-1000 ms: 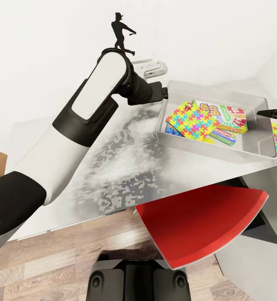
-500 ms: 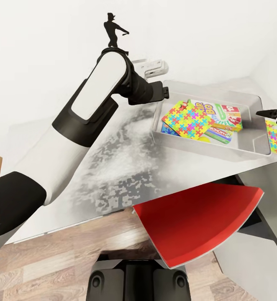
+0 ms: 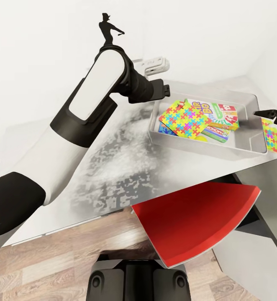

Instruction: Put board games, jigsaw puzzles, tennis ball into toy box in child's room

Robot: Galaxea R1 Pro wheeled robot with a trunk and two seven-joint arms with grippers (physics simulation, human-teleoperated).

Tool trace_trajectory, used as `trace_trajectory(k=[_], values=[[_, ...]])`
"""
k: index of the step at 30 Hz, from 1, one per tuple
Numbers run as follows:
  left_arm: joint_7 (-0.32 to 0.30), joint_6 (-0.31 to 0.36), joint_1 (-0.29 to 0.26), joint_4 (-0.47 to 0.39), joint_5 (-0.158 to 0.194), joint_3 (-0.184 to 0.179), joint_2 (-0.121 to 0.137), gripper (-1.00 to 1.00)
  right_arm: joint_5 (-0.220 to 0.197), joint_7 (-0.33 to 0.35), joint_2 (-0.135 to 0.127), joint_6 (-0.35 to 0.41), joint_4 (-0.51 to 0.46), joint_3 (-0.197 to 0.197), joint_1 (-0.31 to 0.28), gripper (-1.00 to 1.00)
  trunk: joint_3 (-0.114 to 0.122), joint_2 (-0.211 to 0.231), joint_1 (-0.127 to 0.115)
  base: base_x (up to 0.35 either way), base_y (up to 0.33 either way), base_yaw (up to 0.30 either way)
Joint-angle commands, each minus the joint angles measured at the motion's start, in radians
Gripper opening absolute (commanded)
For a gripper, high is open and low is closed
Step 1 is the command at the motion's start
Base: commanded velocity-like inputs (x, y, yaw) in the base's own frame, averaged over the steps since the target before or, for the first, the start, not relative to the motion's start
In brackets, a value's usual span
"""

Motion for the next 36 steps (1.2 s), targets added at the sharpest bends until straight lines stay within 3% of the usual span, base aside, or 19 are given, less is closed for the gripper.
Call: trace_trajectory(k=[1,7,12,15,17,20,25,31,36], values=[[0.010,0.001,-0.001,0.001,0.009,0.000,0.000,1.00,-0.012,-0.010,0.002,0.003,0.000,0.002,-0.003,1.00,-0.001,-0.002,0.001,0.000,0.000,-0.014],[0.008,0.002,-0.002,0.005,0.008,0.000,0.002,1.00,-0.013,-0.012,0.018,0.003,0.004,0.005,-0.010,1.00,-0.001,-0.002,0.001,0.000,0.000,-0.010],[-0.005,0.002,-0.003,0.014,0.007,0.001,0.004,1.00,-0.011,-0.034,0.065,0.003,0.028,0.007,-0.026,1.00,-0.001,-0.002,0.001,0.000,0.000,-0.004],[-0.008,0.002,-0.003,0.015,0.007,0.001,0.005,1.00,-0.011,-0.043,0.079,0.003,0.034,0.008,-0.031,1.00,-0.001,-0.002,0.001,0.000,0.000,-0.003],[-0.012,0.002,-0.003,0.017,0.007,0.001,0.006,1.00,-0.009,-0.064,0.106,0.003,0.042,0.009,-0.044,1.00,-0.001,-0.002,0.001,0.000,0.000,-0.002],[-0.013,0.002,-0.003,0.018,0.007,0.001,0.006,1.00,-0.009,-0.075,0.119,0.003,0.045,0.009,-0.052,1.00,-0.001,-0.002,0.001,0.000,0.000,-0.001],[-0.020,0.002,-0.006,0.032,0.006,0.005,0.007,1.00,-0.008,-0.114,0.165,0.003,0.075,0.011,-0.094,1.00,-0.001,-0.002,0.001,0.000,0.000,0.000],[-0.058,0.001,-0.021,0.087,0.006,0.008,0.007,1.00,-0.007,-0.137,0.189,0.003,0.140,0.011,-0.153,1.00,-0.001,-0.002,0.001,0.000,0.000,0.000],[-0.109,0.000,-0.046,0.135,0.005,0.005,0.004,1.00,-0.007,-0.144,0.193,0.003,0.179,0.011,-0.184,1.00,-0.001,-0.002,0.001,0.000,0.000,0.000]])
